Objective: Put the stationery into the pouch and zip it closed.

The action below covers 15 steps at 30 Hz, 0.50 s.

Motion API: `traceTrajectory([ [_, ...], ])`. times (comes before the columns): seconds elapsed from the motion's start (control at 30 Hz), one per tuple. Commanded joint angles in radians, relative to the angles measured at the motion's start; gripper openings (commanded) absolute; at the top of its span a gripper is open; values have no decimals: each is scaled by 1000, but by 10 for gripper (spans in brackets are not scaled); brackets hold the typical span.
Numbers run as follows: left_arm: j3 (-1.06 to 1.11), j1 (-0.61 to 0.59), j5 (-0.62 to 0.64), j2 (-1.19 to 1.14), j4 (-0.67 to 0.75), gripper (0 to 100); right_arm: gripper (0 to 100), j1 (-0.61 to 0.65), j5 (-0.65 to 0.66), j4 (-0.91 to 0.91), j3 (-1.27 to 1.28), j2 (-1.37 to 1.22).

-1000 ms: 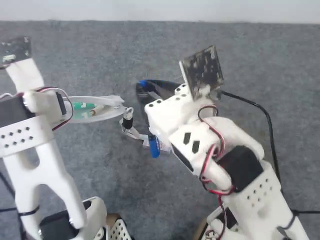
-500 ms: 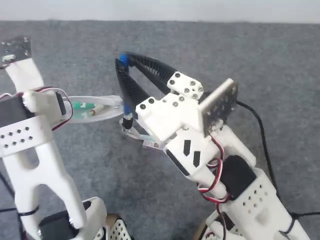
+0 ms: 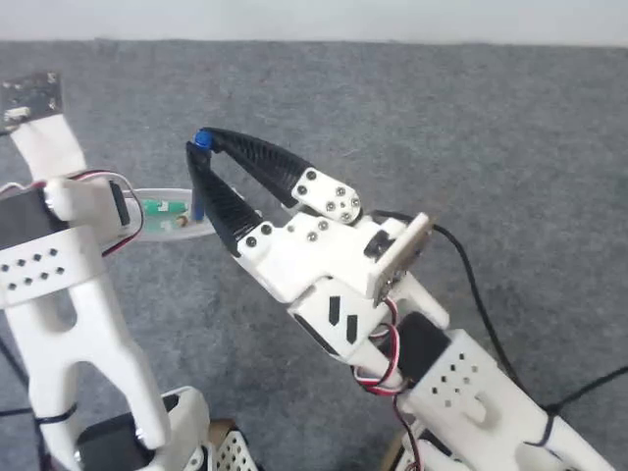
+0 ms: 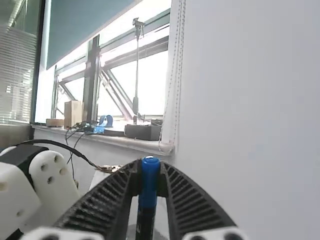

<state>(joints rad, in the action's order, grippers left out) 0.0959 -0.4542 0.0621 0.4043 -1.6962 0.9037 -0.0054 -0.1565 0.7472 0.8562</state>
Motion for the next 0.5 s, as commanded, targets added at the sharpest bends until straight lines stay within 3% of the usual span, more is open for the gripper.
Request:
traceTrajectory([
  [0.0, -4, 11, -5, 14, 8, 9, 6, 1, 74, -154, 18, -88],
  [0.27, 5, 9, -5, 14, 11, 9, 6, 8, 338, -469, 164, -295],
  [0.47, 7, 11, -5, 14, 14, 9, 6, 12, 353, -470, 236, -318],
])
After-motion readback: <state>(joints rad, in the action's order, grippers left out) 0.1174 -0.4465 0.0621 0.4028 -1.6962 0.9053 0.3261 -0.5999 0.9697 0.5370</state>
